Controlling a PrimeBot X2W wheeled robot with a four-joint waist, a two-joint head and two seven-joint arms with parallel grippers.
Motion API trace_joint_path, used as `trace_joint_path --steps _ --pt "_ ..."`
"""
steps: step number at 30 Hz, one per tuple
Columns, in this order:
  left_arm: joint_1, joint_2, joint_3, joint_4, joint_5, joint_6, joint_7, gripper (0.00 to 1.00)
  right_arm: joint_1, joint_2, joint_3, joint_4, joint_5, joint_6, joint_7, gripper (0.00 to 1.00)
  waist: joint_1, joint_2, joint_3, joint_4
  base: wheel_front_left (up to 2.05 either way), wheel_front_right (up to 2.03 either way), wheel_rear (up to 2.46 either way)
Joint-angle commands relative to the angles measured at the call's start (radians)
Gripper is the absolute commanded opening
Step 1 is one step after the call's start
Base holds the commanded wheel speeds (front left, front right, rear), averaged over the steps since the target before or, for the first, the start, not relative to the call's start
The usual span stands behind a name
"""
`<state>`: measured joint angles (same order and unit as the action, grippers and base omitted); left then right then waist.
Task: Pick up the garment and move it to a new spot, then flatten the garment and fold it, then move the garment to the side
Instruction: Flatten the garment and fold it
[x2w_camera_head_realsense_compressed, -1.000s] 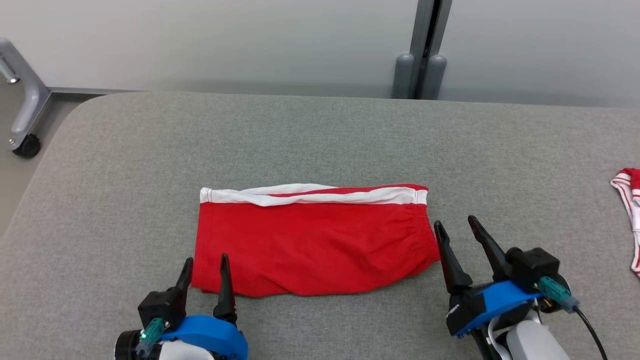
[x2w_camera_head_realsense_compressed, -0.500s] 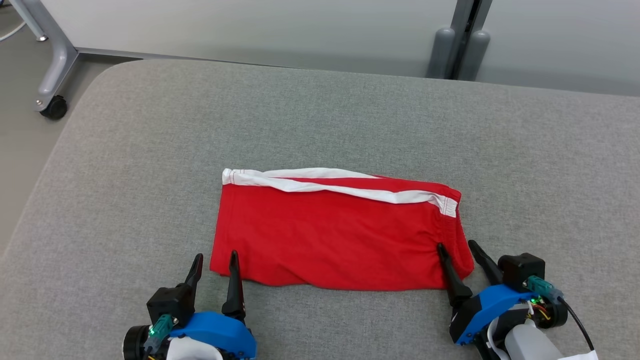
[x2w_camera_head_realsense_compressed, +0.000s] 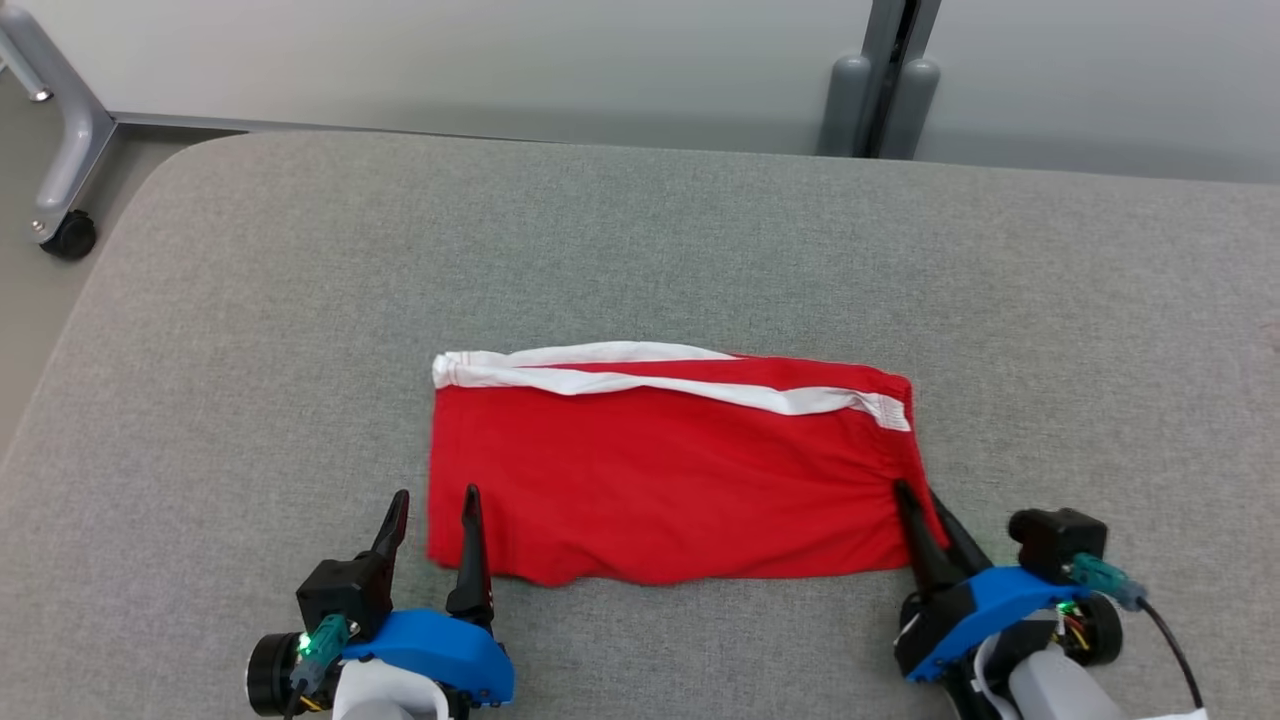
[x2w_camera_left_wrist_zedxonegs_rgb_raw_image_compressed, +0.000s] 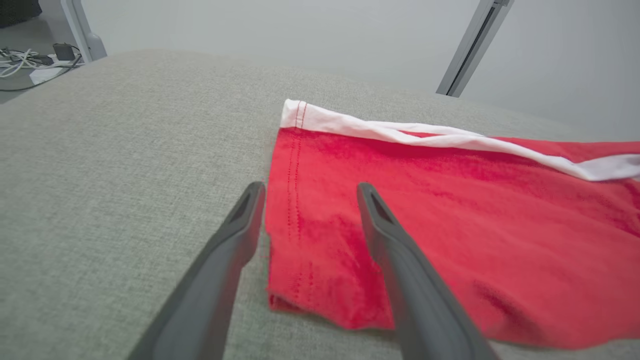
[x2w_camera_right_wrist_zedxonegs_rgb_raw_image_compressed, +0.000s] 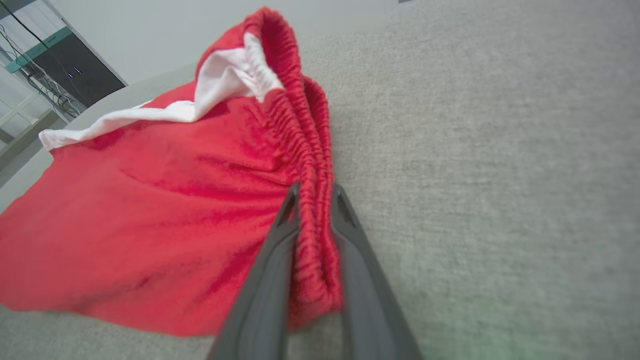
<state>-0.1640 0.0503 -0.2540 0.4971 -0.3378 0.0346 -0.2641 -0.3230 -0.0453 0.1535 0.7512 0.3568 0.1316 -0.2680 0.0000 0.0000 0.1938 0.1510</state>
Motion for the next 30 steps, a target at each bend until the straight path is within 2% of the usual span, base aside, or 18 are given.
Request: trace_joint_path --steps 1,7,9,12,16,22,25,30 --pt "0.005 0.000 0.012 -0.003 0.010 -0.002 0.000 1.00 0.040 -0.018 -0.062 -0.002 0.022 -0.002 0.005 0.00 0.0000 0.0000 -0.014 -0.014 0.00 0.00 0.00" --pt "0.044 0.001 0.027 -0.005 -0.006 -0.022 0.000 1.00 0.073 -0.051 -0.183 0.013 0.103 -0.002 0.005 0.00 0.0000 0.0000 -0.053 -0.053 0.00 0.00 0.00" --pt "0.056 0.000 0.015 0.005 -0.017 -0.037 0.000 1.00 0.073 -0.076 -0.204 0.016 0.117 -0.002 0.005 0.00 0.0000 0.0000 -0.062 -0.067 0.00 0.00 0.00" --pt "0.055 0.001 0.002 0.007 -0.027 -0.040 0.000 1.00 0.060 -0.080 -0.210 0.012 0.149 -0.001 0.004 0.00 0.0000 0.0000 -0.073 -0.082 0.00 0.00 0.00" --pt "0.050 0.001 -0.017 0.012 -0.036 -0.036 0.000 1.00 0.037 -0.066 -0.128 -0.026 0.217 -0.001 0.010 0.00 0.0000 0.0000 -0.082 -0.084 0.00 0.00 0.00" --pt "0.056 0.001 -0.039 0.027 -0.028 -0.043 0.000 1.00 0.022 -0.042 0.043 -0.175 0.346 -0.001 0.039 0.00 0.0000 0.0000 -0.094 -0.051 0.00 0.00 0.00" --pt "0.061 0.001 -0.045 0.034 -0.022 -0.043 0.000 1.00 0.022 -0.045 0.096 -0.211 0.360 -0.001 0.049 0.00 0.0000 0.0000 -0.098 -0.029 0.00 0.00 0.00" --pt "0.072 0.001 -0.057 0.040 -0.025 -0.046 0.000 1.00 0.003 -0.053 0.190 -0.225 0.342 -0.001 0.057 0.00 0.0000 0.0000 -0.102 0.046 0.00 0.00 0.00"
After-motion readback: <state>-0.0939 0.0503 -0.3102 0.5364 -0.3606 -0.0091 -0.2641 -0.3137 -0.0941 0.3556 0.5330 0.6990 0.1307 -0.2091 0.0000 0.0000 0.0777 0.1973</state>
